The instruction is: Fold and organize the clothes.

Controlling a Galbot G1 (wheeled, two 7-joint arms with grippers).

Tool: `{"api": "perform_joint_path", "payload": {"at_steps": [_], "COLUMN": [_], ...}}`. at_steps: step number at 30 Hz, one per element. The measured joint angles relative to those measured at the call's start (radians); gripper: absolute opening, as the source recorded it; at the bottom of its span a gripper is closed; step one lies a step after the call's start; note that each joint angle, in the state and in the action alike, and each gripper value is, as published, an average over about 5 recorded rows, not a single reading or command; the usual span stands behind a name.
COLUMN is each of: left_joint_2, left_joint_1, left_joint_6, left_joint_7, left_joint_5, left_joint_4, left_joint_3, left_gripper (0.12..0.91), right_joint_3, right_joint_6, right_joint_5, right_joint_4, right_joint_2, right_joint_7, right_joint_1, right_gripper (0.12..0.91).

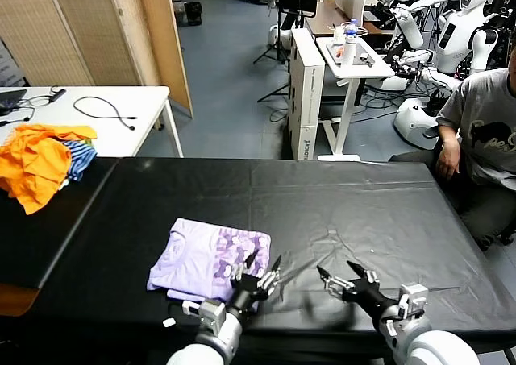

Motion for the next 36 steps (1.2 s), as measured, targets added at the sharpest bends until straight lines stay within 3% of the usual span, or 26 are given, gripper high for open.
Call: {"api": "perform_joint_path", "payload": {"at_steps": [2,5,15,18,21,24,30,32,36], "left_joint_2": [0.014,0.037,0.027,0.015,0.007,0.003,-0.008,-0.005,0.007], "left_joint_1": [-0.005,-0.007,0.045,0.054,0.062,0.068,0.059,0.054,0.041], "left_joint_6": [-0.014,-0.027,-0.055,-0.056,-0.058,-0.058,-0.056,-0.056,-0.057], "left_joint_7": [0.003,-0.003,-0.023,-0.025,-0.028,-0.039,-0.045,-0.048,-0.051], "left_joint_5": [0.001,0.002,0.07,0.083,0.093,0.098,0.093,0.084,0.061], "left_joint_4": [-0.021,-0.054,-0.138,-0.146,-0.149,-0.157,-0.163,-0.157,-0.148], "left_joint_3": [-0.016,-0.052,-0.096,-0.099,-0.105,-0.112,-0.126,-0.135,-0.158], "left_gripper": [0.862,0.901,0.907,0.907,0.907,0.907,0.907,0.907,0.907], "right_joint_3": [-0.029,-0.088,-0.316,-0.367,-0.406,-0.435,-0.434,-0.416,-0.365], "right_joint_6": [-0.016,-0.034,-0.047,-0.046,-0.046,-0.047,-0.075,-0.091,-0.099], "right_joint_5": [0.039,0.085,0.121,0.12,0.113,0.106,0.107,0.108,0.111], "right_joint_4": [-0.011,-0.032,-0.135,-0.169,-0.195,-0.211,-0.202,-0.192,-0.182], "right_joint_2": [-0.006,-0.011,0.021,0.034,0.041,0.041,0.023,0.01,-0.032], "right_joint_7": [0.01,0.027,0.062,0.062,0.057,0.054,0.071,0.081,0.087], "right_joint_1": [0.021,0.064,0.238,0.276,0.305,0.327,0.332,0.327,0.327], "right_gripper": [0.907,0.907,0.907,0.87,0.731,0.542,0.194,0.155,0.153]}}
